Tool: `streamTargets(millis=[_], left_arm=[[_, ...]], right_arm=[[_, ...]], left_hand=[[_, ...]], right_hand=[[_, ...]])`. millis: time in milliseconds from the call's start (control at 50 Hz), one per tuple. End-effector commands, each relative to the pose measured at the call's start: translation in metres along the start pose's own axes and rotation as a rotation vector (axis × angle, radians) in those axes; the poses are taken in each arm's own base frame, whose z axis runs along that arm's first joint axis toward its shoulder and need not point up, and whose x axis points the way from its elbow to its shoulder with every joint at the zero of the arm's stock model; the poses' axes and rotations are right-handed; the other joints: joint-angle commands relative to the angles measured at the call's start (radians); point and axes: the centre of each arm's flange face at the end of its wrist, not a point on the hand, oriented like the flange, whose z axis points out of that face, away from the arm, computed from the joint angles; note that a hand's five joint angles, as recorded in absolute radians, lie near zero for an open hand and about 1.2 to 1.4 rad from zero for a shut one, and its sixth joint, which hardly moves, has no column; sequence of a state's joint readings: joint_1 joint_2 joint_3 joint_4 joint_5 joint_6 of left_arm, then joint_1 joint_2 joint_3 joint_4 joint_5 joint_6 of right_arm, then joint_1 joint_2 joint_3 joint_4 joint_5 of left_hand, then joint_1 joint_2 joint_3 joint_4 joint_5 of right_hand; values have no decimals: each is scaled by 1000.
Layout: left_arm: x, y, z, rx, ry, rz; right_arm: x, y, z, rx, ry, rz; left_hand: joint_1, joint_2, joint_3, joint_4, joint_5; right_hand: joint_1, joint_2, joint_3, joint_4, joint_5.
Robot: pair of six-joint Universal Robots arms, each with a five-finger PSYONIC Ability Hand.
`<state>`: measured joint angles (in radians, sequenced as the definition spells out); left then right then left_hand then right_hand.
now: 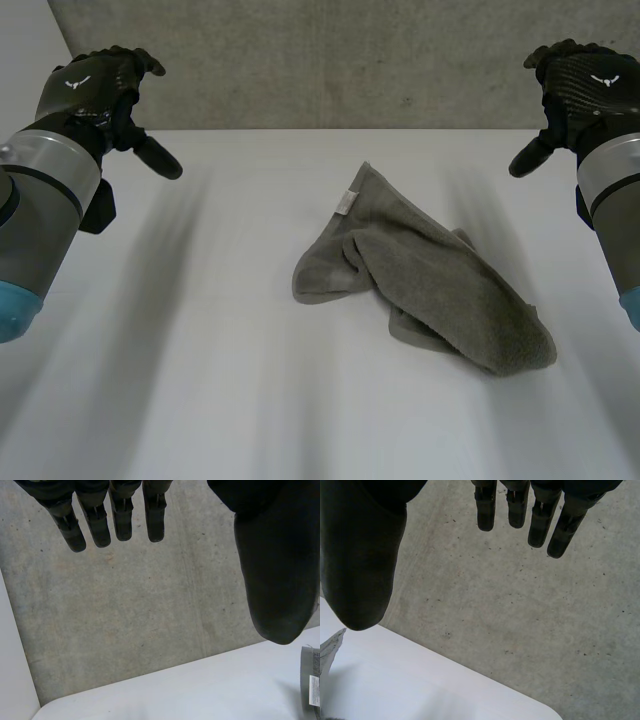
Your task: Fold the towel.
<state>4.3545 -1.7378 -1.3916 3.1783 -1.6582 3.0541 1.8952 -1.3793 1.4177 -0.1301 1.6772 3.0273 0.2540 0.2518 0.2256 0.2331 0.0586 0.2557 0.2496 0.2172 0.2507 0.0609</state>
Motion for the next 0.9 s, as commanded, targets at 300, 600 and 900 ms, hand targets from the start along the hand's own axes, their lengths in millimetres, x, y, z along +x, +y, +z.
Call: streamTargets(millis=[300,600,900], left_arm=[[0,3,1,-7,-1,1],[23,38,17,-103,246,0],[31,70,32,-130,375,92]], right_arm=[[-2,-2,-4,-12,-27,-2],[4,73,34,-273,-105,74],[-24,157,51,-475,-244,379]], left_hand=[[-52,-50,-51,-59,-31],[-29,-27,-51,-59,-8],[-40,-38,-51,-59,-20]], right_hand=[[-81,-75,-43,-76,-61],[-81,-75,-43,-76,-61],[222,228,-43,-76,242]])
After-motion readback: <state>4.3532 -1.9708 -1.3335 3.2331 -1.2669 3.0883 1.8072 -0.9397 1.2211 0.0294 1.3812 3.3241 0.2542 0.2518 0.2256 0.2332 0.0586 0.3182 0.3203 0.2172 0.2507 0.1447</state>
